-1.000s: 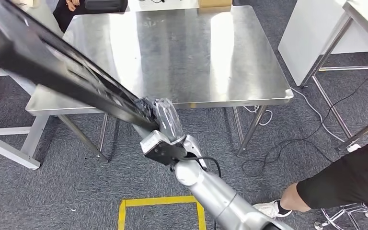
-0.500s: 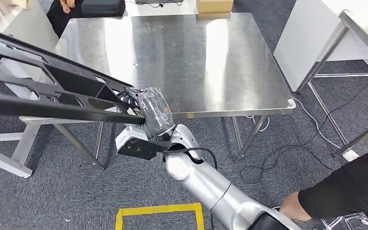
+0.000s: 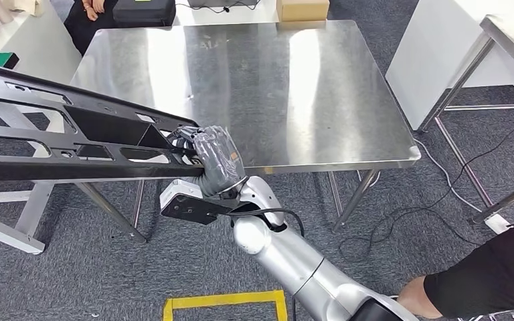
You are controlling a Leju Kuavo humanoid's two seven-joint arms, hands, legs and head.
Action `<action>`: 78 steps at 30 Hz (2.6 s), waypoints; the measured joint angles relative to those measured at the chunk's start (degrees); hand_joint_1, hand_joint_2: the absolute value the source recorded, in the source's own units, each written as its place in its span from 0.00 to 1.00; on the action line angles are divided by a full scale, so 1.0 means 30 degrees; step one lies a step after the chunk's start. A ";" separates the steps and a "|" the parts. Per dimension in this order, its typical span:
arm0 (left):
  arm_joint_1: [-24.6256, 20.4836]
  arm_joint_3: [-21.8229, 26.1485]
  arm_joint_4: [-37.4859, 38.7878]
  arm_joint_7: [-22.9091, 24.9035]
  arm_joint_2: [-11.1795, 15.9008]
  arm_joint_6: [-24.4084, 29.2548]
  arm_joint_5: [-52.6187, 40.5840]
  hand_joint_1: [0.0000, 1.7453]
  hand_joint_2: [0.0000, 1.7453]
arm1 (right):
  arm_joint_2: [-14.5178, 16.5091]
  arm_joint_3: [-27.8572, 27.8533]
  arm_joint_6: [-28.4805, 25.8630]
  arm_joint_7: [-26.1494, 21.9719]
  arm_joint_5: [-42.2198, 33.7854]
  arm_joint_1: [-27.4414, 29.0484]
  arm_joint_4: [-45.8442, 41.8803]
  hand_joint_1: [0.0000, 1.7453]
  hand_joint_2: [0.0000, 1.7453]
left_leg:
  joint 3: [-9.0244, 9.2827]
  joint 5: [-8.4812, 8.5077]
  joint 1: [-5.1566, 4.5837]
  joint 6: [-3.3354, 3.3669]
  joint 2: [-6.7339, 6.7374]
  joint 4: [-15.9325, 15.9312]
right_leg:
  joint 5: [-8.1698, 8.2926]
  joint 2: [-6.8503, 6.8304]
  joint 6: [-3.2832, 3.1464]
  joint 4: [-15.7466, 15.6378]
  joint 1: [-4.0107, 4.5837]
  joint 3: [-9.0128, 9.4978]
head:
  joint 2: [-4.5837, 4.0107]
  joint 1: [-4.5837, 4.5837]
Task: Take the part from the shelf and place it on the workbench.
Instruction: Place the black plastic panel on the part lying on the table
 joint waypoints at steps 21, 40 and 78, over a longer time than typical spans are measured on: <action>-0.0348 -0.0022 0.0025 0.0477 -0.0121 -0.0087 -0.0592 0.00 1.00 | -0.0712 -0.0755 0.0049 -0.0022 0.0853 0.0104 0.0033 1.00 1.00 | -0.0609 0.0632 0.0442 0.0297 0.0075 -0.0218 | -0.3158 -0.0029 0.0737 0.6147 -0.0010 -0.2188 | 0.0000 -0.0142; -0.0113 -0.0035 0.0097 0.0066 -0.0415 0.0076 -0.0625 0.00 1.00 | -0.0636 -0.0496 -0.0136 0.0164 0.2179 -0.0031 0.0519 1.00 1.00 | -0.2123 -0.0143 0.1114 -0.1376 0.0212 0.2205 | 0.0104 0.0057 -0.0295 -0.0342 -0.0003 0.0481 | -0.0002 -0.0171; -0.0803 -0.0393 0.0089 0.0674 -0.0505 -0.0266 -0.1926 0.00 1.00 | -0.1947 -0.2612 -0.1452 0.7395 1.3018 -0.6469 1.2845 1.00 1.00 | 0.0180 -0.0025 0.0820 -0.0380 0.0249 -0.0552 | 0.0763 -0.0030 0.0360 -0.0101 0.0308 -0.0683 | -0.0002 0.0044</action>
